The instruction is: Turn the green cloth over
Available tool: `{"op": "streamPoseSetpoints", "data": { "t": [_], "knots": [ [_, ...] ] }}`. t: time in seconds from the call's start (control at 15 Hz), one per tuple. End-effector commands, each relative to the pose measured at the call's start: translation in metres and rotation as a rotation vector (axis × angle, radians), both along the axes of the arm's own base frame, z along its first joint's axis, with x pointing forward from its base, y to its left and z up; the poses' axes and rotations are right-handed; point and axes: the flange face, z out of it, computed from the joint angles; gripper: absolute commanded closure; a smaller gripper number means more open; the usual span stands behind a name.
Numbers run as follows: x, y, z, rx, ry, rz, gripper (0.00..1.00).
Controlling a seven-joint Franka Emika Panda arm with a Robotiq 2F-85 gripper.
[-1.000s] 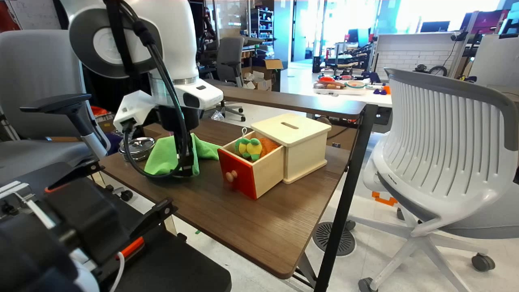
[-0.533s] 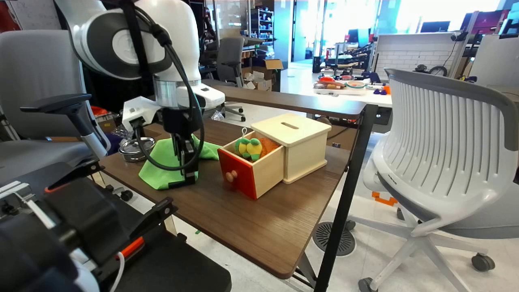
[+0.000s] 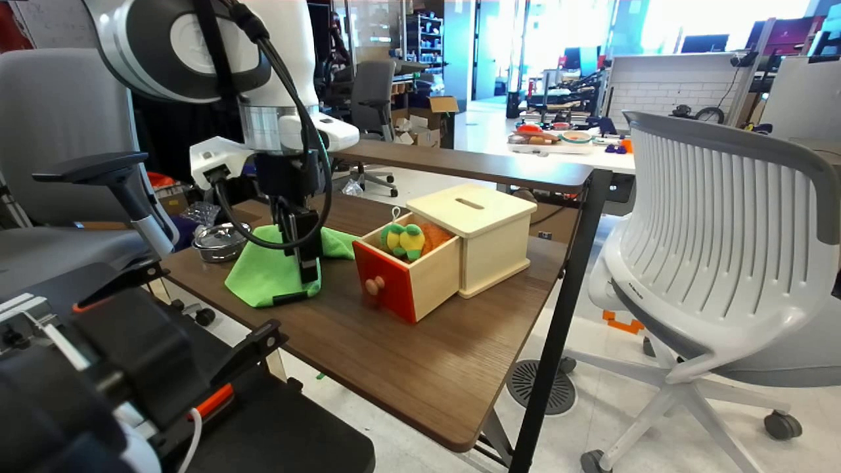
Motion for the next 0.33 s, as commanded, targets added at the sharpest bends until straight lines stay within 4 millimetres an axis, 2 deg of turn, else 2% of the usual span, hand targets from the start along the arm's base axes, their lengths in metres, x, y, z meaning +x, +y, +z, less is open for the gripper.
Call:
{"op": "streamPoseSetpoints", "data": {
  "t": [0.0,0.27],
  "knots": [
    [-0.0003,0.0005,0.0019,0.001,0.000,0.001,0.02],
    [-0.0021,0.0006,0.0037,0.001,-0.002,0.000,0.02]
  ]
}}
